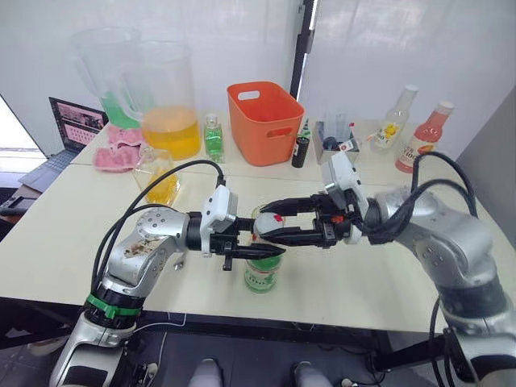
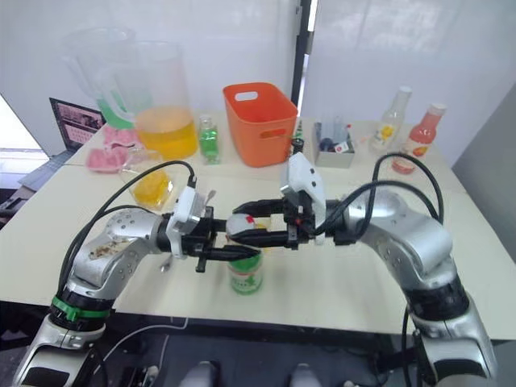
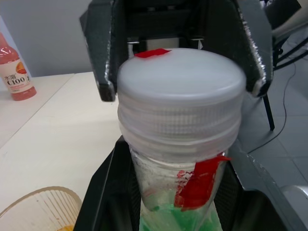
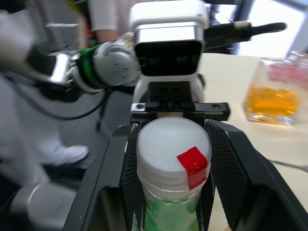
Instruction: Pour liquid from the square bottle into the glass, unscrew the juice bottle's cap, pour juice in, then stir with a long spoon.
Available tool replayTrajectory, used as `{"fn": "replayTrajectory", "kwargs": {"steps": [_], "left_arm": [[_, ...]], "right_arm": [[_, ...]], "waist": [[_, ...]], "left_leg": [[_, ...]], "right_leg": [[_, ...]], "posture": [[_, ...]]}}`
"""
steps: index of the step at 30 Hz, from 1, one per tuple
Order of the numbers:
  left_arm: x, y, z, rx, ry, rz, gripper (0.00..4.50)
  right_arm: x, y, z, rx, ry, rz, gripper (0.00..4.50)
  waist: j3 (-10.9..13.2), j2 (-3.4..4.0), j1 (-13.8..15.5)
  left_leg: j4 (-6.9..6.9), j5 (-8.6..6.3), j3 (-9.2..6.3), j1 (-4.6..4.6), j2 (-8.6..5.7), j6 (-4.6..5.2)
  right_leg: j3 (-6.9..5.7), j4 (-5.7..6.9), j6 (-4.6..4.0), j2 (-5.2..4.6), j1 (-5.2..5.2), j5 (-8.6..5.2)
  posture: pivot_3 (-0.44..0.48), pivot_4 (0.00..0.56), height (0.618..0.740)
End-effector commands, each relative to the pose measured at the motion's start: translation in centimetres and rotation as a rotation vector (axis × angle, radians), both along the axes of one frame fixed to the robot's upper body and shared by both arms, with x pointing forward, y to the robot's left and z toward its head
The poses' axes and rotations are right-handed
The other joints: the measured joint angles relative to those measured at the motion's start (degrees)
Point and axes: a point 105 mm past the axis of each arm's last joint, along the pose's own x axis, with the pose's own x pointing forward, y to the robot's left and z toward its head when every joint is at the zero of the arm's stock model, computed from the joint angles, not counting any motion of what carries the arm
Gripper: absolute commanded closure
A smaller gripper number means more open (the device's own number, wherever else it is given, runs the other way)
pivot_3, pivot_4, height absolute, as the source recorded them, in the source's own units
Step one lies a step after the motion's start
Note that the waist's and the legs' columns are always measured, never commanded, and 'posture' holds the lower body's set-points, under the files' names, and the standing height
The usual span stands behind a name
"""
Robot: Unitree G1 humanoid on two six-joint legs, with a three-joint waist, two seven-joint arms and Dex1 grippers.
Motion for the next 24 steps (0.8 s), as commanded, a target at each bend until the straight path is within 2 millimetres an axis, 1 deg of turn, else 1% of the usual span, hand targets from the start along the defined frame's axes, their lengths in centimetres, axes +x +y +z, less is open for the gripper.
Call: {"fn": "replayTrajectory", "kwargs": {"steps": [1, 3, 6, 8, 10, 13, 14, 15, 17, 21, 24], "left_arm": [[-0.4, 0.2, -0.7, 0.026, 0.037, 0.020, 3.13], [-0.7, 0.2, -0.6, 0.022, 0.033, 0.037, 3.13], [-0.9, 0.4, -0.6, 0.016, 0.034, 0.062, 3.13], [-1.0, 0.5, -0.7, 0.017, 0.037, 0.068, 3.13], [-1.1, 0.5, -0.7, 0.017, 0.039, 0.070, 3.13], [-1.0, 0.6, -0.7, 0.015, 0.043, 0.080, 3.14], [-1.0, 0.6, -0.7, 0.015, 0.043, 0.081, 3.14], [-0.7, 0.6, -0.7, 0.012, 0.043, 0.089, 3.14], [-0.2, 0.7, -0.7, 0.003, 0.044, 0.100, 3.14], [0.3, 0.7, -0.8, -0.004, 0.048, 0.100, 3.14], [0.9, 0.5, -1.0, -0.014, 0.059, 0.097, 3.14]], "right_arm": [[0.4, 0.4, -0.8, -0.103, -0.001, 0.208, 2.85], [1.2, 0.9, -0.3, -0.120, -0.038, 0.266, 2.85], [1.8, 1.5, 0.0, -0.135, -0.049, 0.301, 2.85], [2.0, 1.6, 0.2, -0.133, -0.041, 0.306, 1.83], [2.1, 1.6, 0.3, -0.133, -0.040, 0.310, 1.19], [2.4, 1.2, 1.6, -0.090, -0.059, 0.287, 0.20], [2.4, 1.2, 1.7, -0.085, -0.061, 0.284, 0.00], [2.3, 0.8, 2.5, -0.011, -0.032, 0.245, 0.00], [1.9, -0.3, 3.1, 0.087, 0.028, 0.159, 0.00], [1.3, -1.2, 2.9, 0.161, 0.037, 0.005, 0.00], [0.6, -1.2, 3.2, 0.251, 0.010, -0.148, 0.00]], "waist": [[-0.01, 0.02, -0.41], [0.00, 0.02, -0.69], [0.00, 0.02, -1.05], [0.00, 0.02, -1.00], [0.00, 0.02, -1.01], [0.02, 0.03, -1.01], [0.02, 0.04, -1.00], [0.02, 0.04, -1.00], [0.02, 0.03, -0.70], [0.02, 0.03, 0.24], [0.01, 0.04, 0.22]], "left_leg": [[-0.02, 0.00, 0.02, 0.00, 0.00, 0.00], [-0.05, 0.00, 0.01, 0.01, 0.01, 0.00], [-0.08, 0.00, 0.00, 0.00, 0.00, 0.00], [-0.10, 0.00, 0.00, -0.01, 0.00, 0.00], [-0.09, 0.00, -0.02, -0.01, 0.00, 0.00], [-0.09, 0.00, -0.02, -0.06, -0.01, 0.00], [-0.09, 0.00, -0.02, -0.05, -0.01, 0.00], [-0.09, 0.00, -0.02, -0.05, -0.01, 0.00], [-0.10, 0.00, -0.03, -0.05, -0.01, 0.00], [-0.11, 0.00, -0.07, -0.06, -0.02, -0.01], [-0.07, 0.00, -0.05, -0.02, -0.02, -0.01]], "right_leg": [[0.00, 0.01, 0.00, 0.00, -0.03, 0.00], [-0.01, 0.08, 0.00, 0.01, -0.04, -0.03], [-0.01, 0.11, 0.05, 0.01, -0.05, -0.05], [-0.01, 0.12, 0.06, 0.01, -0.07, -0.06], [-0.02, 0.13, 0.06, 0.01, -0.07, -0.06], [-0.01, 0.14, 0.04, 0.02, -0.13, -0.06], [-0.02, 0.16, 0.05, 0.02, -0.12, -0.06], [-0.02, 0.17, 0.05, 0.02, -0.13, -0.06], [-0.02, 0.18, 0.06, 0.02, -0.12, -0.07], [-0.02, 0.19, 0.06, 0.02, -0.11, -0.10], [-0.01, 0.23, 0.04, 0.02, -0.13, -0.10]], "posture": [[0.000, 0.150, 0.740], [0.000, 0.150, 0.740], [0.000, 0.150, 0.740], [0.000, 0.150, 0.740], [0.000, 0.150, 0.740], [0.000, 0.150, 0.740], [0.000, 0.150, 0.740], [0.000, 0.150, 0.740], [0.000, 0.150, 0.740], [0.000, 0.150, 0.740], [0.000, 0.150, 0.740]]}}
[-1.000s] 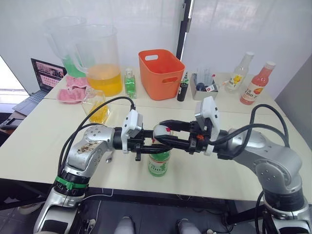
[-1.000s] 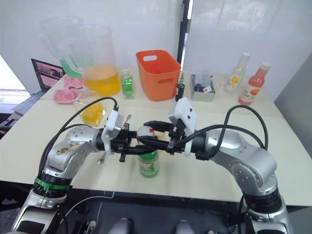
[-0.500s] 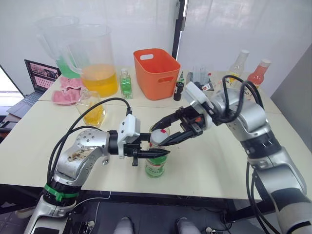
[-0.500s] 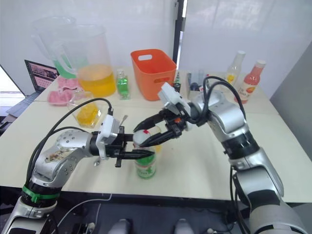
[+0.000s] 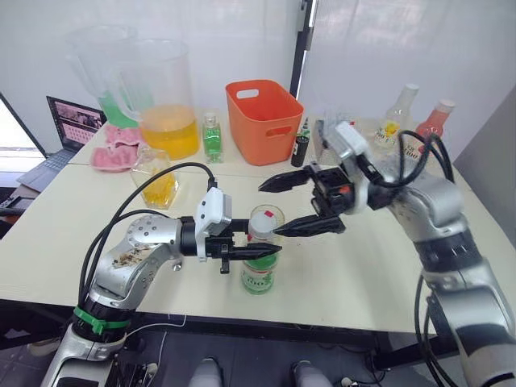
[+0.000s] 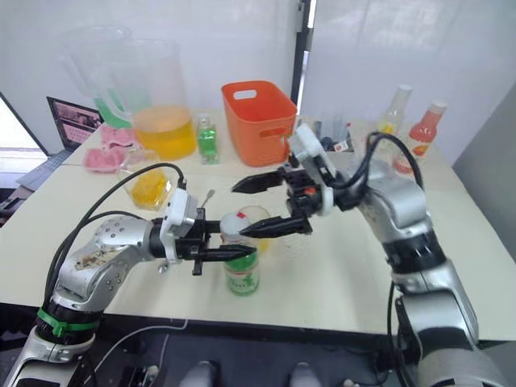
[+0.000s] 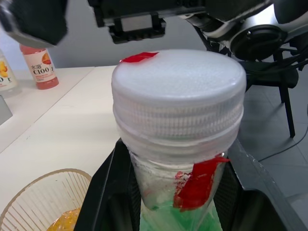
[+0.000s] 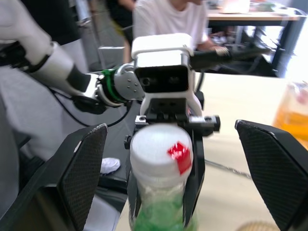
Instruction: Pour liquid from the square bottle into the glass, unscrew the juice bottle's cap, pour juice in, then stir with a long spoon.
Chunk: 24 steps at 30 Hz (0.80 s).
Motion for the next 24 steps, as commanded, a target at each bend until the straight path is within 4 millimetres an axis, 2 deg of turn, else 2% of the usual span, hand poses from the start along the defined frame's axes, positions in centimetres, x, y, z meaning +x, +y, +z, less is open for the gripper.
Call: {"fn": "replayTrajectory", "kwargs": {"steps": [1, 8, 14, 17, 23, 24], "left_arm": [[0.5, -0.2, -1.1, 0.019, 0.033, -0.002, 3.14], [0.5, -0.8, -1.7, -0.008, 0.062, -0.033, 3.15], [0.6, -1.2, -1.8, -0.006, 0.062, -0.057, 3.16], [0.6, -1.3, -1.8, -0.006, 0.059, -0.067, 3.17], [0.4, -1.3, -2.1, 0.013, 0.061, -0.073, 3.17], [0.4, -1.2, -2.1, 0.014, 0.063, -0.072, 3.17]], "right_arm": [[-1.5, 0.2, 2.1, 0.100, -0.076, -0.134, 0.00], [-3.7, 2.0, 0.7, 0.113, -0.085, -0.322, 0.00], [-3.4, 1.8, -0.4, 0.076, -0.069, -0.431, 0.00], [-3.2, 1.7, -0.9, 0.063, -0.065, -0.466, 0.81], [-3.2, 2.0, -1.5, 0.040, -0.055, -0.458, 2.80], [-3.3, 2.0, -1.5, 0.039, -0.055, -0.454, 2.83]], "waist": [[0.00, 0.01, 0.05], [-0.03, 0.02, 0.40], [-0.04, 0.02, 0.53], [-0.04, 0.02, 0.56], [-0.04, 0.02, 0.58], [-0.04, 0.02, 0.58]], "left_leg": [[0.00, 0.00, 0.00, 0.00, 0.00, 0.00], [0.12, -0.03, 0.00, 0.00, 0.00, -0.06], [0.12, -0.02, 0.00, 0.00, 0.00, -0.04], [0.12, -0.01, 0.00, -0.02, 0.00, -0.03], [0.12, -0.01, 0.00, -0.02, 0.00, -0.03], [0.11, -0.01, -0.01, -0.02, 0.00, -0.02]], "right_leg": [[0.00, 0.00, -0.02, 0.00, 0.01, 0.01], [0.01, -0.15, -0.05, -0.01, 0.11, 0.11], [0.01, -0.22, -0.08, -0.01, 0.15, 0.12], [0.01, -0.26, -0.09, -0.01, 0.15, 0.13], [0.01, -0.29, -0.09, -0.01, 0.16, 0.13], [0.01, -0.29, -0.09, -0.01, 0.16, 0.13]], "posture": [[0.000, 0.150, 0.740], [0.000, 0.150, 0.740], [0.000, 0.150, 0.740], [0.000, 0.150, 0.740], [0.000, 0.150, 0.740], [0.000, 0.150, 0.740]]}}
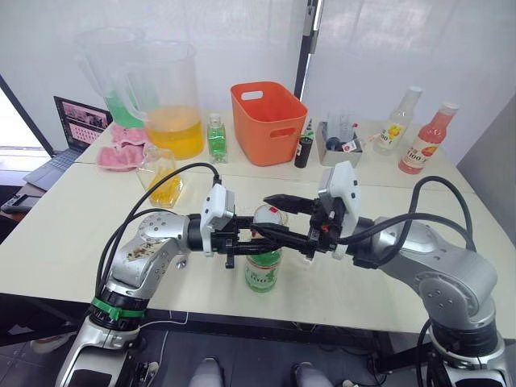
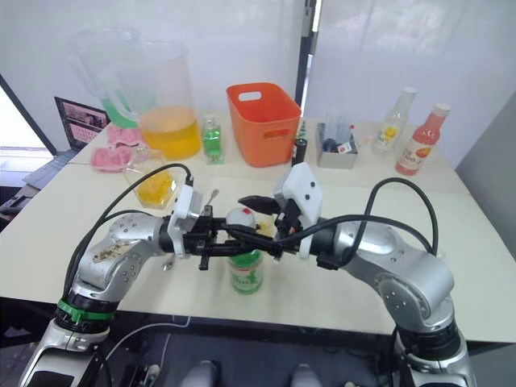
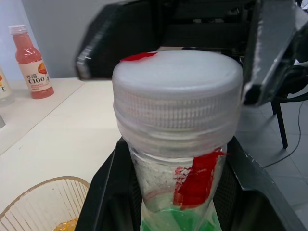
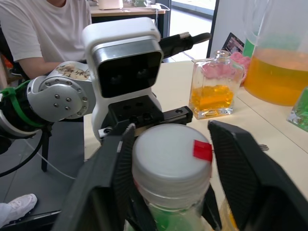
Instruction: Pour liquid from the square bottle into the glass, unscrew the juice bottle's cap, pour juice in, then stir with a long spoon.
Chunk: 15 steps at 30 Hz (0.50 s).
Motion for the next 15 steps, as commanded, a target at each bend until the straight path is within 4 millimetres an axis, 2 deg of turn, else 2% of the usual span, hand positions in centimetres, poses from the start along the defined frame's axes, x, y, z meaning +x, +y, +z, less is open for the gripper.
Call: {"fn": "replayTrajectory", "kwargs": {"steps": [1, 6, 11, 15], "left_arm": [[-0.2, -0.4, -1.6, 0.053, 0.038, -0.011, 3.17], [-0.5, -0.3, -1.4, 0.055, 0.035, -0.009, 3.17], [-1.4, -0.2, -1.4, 0.082, 0.014, -0.036, 3.17], [-1.7, -0.1, -1.3, 0.089, 0.005, -0.034, 3.17]], "right_arm": [[-0.5, 0.2, 0.2, -0.008, -0.022, 0.023, 2.83], [-0.6, 0.6, 0.2, -0.032, -0.020, 0.116, 2.83], [-1.0, 0.4, 0.8, -0.123, -0.041, 0.388, 2.83], [-0.5, 0.2, 1.0, -0.186, -0.065, 0.550, 2.83]], "waist": [[0.00, 0.00, -0.01], [0.00, 0.00, -0.17], [0.00, 0.00, -0.54], [0.00, 0.00, -0.61]], "left_leg": [[0.00, 0.00, 0.00, 0.00, 0.00, 0.00], [0.00, 0.00, 0.00, 0.01, 0.00, 0.00], [-0.02, 0.00, 0.00, 0.03, 0.01, -0.01], [-0.10, 0.00, 0.01, 0.01, 0.02, 0.01]], "right_leg": [[0.00, 0.00, 0.00, 0.00, 0.00, 0.00], [0.00, 0.00, 0.00, 0.00, 0.00, 0.00], [0.00, 0.01, 0.00, 0.00, -0.01, 0.00], [0.00, -0.01, 0.00, 0.00, -0.07, -0.02]], "posture": [[0.000, 0.150, 0.740], [0.000, 0.150, 0.740], [0.000, 0.150, 0.740], [0.000, 0.150, 0.740]]}}
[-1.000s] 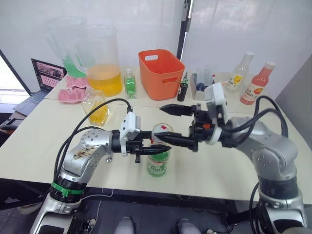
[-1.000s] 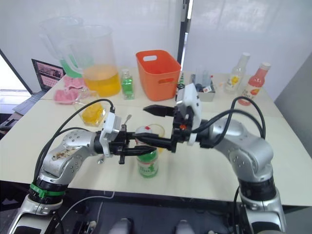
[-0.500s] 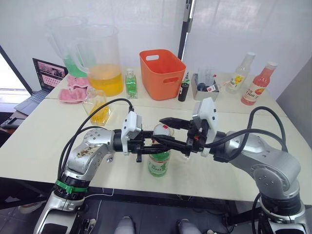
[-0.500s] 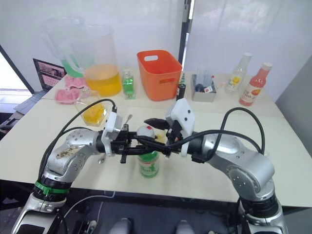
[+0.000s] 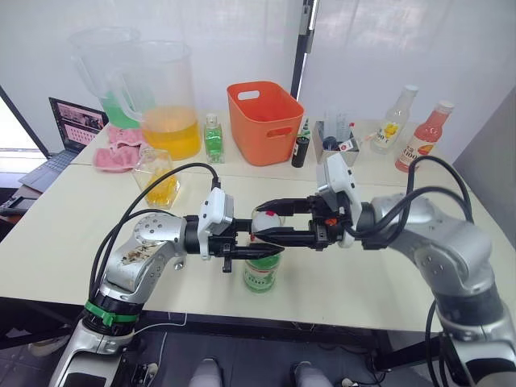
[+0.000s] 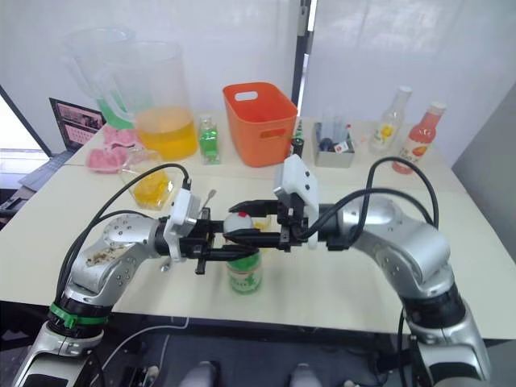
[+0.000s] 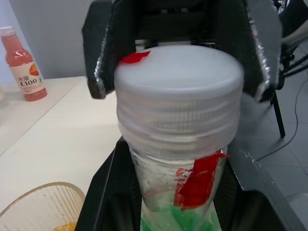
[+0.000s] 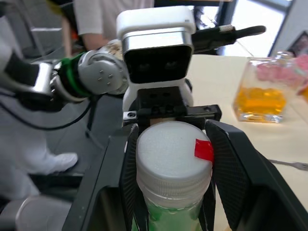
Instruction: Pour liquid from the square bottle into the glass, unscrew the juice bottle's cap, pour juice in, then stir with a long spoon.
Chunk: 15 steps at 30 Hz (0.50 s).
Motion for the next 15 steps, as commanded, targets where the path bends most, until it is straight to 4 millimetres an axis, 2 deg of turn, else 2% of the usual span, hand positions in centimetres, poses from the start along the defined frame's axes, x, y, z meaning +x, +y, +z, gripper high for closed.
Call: {"fn": "replayTrajectory", "kwargs": {"steps": [1, 5, 11, 13, 15], "left_arm": [[-0.6, -0.1, -1.5, 0.057, 0.046, -0.014, 3.17], [-0.8, 0.1, -1.5, 0.062, 0.042, 0.001, 3.17], [-0.7, 0.2, -1.4, 0.065, 0.033, 0.022, 3.17], [-0.4, 0.5, -1.4, 0.068, 0.032, 0.028, 3.17], [-0.2, 0.6, -1.4, 0.071, 0.031, 0.030, 3.18]], "right_arm": [[-0.7, 0.3, 0.4, -0.039, -0.051, 0.208, 2.83], [0.2, 0.4, 0.3, -0.085, -0.085, 0.321, 2.83], [1.7, 0.7, 0.7, -0.121, -0.084, 0.352, 2.83], [2.0, 0.5, 1.3, -0.115, -0.089, 0.345, 1.79], [2.1, 0.2, 1.8, -0.111, -0.091, 0.340, 1.09]], "waist": [[0.00, 0.00, 0.01], [0.00, 0.00, -0.11], [0.00, 0.00, -0.10], [0.00, 0.00, -0.09], [0.00, 0.01, -0.06]], "left_leg": [[-0.03, 0.00, 0.00, -0.01, 0.00, 0.01], [-0.06, 0.00, 0.00, -0.01, -0.01, 0.02], [-0.05, 0.00, 0.00, 0.00, -0.01, 0.02], [-0.05, 0.00, 0.00, 0.00, -0.01, 0.02], [-0.05, 0.00, 0.00, 0.00, -0.01, 0.01]], "right_leg": [[0.00, 0.00, 0.01, 0.00, -0.01, -0.02], [0.00, 0.04, 0.04, 0.01, -0.02, -0.09], [-0.01, 0.10, 0.05, 0.02, -0.03, -0.09], [-0.01, 0.10, 0.05, 0.02, -0.02, -0.09], [-0.01, 0.11, 0.05, 0.02, -0.04, -0.09]], "posture": [[0.000, 0.150, 0.740], [0.000, 0.150, 0.740], [0.000, 0.150, 0.740], [0.000, 0.150, 0.740], [0.000, 0.150, 0.740]]}}
